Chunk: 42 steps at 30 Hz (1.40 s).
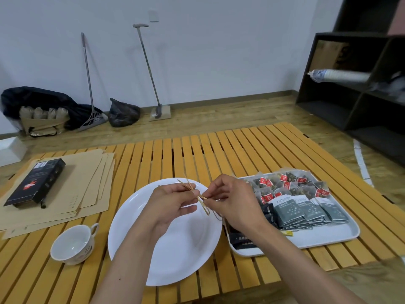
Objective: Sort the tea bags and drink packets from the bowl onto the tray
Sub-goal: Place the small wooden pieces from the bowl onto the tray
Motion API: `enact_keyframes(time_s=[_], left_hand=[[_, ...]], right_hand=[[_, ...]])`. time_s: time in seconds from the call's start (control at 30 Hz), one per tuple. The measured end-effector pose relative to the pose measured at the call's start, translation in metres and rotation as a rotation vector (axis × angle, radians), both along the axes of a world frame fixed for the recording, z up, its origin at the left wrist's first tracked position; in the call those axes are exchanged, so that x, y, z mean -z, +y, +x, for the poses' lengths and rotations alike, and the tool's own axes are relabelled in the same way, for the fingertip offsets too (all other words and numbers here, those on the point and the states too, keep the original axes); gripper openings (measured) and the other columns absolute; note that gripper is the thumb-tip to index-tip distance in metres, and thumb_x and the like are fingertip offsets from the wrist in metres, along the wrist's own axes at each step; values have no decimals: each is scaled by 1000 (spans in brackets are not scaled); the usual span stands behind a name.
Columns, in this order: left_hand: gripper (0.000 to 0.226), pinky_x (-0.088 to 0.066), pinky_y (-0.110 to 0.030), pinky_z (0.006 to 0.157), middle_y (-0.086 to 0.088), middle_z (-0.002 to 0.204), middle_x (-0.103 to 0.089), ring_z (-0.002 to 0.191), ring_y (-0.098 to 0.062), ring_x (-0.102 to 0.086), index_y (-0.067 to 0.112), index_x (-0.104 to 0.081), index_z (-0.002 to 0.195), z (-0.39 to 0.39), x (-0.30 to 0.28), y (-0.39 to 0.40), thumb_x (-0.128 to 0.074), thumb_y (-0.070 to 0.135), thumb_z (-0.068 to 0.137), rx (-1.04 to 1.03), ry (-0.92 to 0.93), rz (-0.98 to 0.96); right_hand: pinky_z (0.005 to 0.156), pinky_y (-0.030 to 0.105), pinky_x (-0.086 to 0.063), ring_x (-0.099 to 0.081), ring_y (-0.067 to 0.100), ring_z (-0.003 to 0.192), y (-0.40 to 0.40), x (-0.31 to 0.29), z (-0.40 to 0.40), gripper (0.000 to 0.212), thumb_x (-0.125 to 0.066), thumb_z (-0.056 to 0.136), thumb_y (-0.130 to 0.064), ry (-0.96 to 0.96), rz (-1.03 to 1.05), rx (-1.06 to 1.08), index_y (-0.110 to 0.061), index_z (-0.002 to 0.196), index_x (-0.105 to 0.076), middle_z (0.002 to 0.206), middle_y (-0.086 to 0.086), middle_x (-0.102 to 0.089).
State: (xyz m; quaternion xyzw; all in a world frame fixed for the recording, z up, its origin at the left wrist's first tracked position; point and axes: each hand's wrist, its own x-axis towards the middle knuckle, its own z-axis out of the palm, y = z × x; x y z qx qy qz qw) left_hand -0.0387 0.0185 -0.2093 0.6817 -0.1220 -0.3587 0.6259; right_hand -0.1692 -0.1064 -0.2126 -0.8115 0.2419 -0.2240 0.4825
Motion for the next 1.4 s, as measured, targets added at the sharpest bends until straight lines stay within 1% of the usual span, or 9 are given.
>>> enact_keyframes(time_s=[0.2, 0.3, 0.37, 0.53, 0.7, 0.87, 1.1, 1.3, 1.4], left_hand=[[18, -60, -40, 87, -12, 95, -77, 81, -20, -73, -3, -72, 109, -5, -2, -7, -70, -1, 91, 48, 166, -148], [16, -59, -42, 89, -15, 97, -76, 77, -19, -73, -2, -70, 107, -12, -5, -17, -67, -3, 92, 91, 208, -198], [13, -59, -44, 90, -16, 98, -77, 79, -22, -74, -1, -70, 103, -18, -7, -23, -66, -4, 92, 92, 200, -201], [9, -60, -41, 86, -15, 94, -79, 79, -19, -76, 0, -72, 95, -34, -7, -35, -66, -5, 91, 91, 126, -141], [20, -64, -33, 74, -20, 99, -78, 83, -23, -76, -3, -70, 107, -40, -7, -44, -73, -1, 87, 85, 230, -191], [30, -65, -31, 75, -21, 97, -78, 85, -23, -78, -4, -68, 112, -44, -7, -51, -74, 0, 83, 61, 234, -202], [32, -65, -31, 75, -22, 101, -78, 88, -24, -79, -4, -68, 113, -45, -8, -51, -74, 1, 83, 50, 235, -190], [27, -65, -28, 70, -22, 101, -78, 82, -21, -79, -4, -69, 112, -39, -10, -47, -72, 1, 86, 40, 237, -173], [27, -64, -27, 66, -20, 98, -79, 81, -20, -79, -3, -69, 111, -40, -9, -48, -73, 1, 84, 29, 260, -179]], right_hand=[[78, 38, -64, -76, 13, 79, -26, -17, -39, 22, -72, 92, -32, 68, 360, 128, -11, 90, -76, 86, 4, -79], [63, 29, -60, -75, 17, 72, -33, -20, -58, 27, -71, 93, -32, 131, 569, 120, -6, 99, -74, 86, 7, -80], [61, 25, -58, -73, 15, 71, -37, -20, -66, 21, -77, 89, -22, 111, 623, 88, -5, 101, -73, 85, 7, -79], [59, 22, -59, -72, 14, 68, -50, -17, -72, 22, -80, 81, 2, 40, 642, 169, -2, 101, -71, 83, 12, -76], [58, 23, -58, -72, 14, 71, -61, -16, -78, 28, -81, 79, 2, -8, 617, 219, -3, 104, -69, 89, 13, -75], [63, 27, -58, -73, 19, 77, -67, -16, -83, 25, -81, 80, -1, -36, 580, 226, -7, 103, -71, 97, 16, -77], [57, 22, -57, -78, 21, 82, -76, -16, -90, 25, -76, 86, -1, -30, 614, 204, -5, 109, -68, 91, 12, -80], [64, 28, -58, -77, 21, 84, -82, -16, -100, 26, -77, 85, -2, -32, 592, 169, -7, 109, -70, 96, 14, -79], [68, 25, -58, -76, 22, 90, -84, -19, -105, 39, -79, 79, 6, -48, 543, 68, -12, 112, -71, 101, 15, -78]])
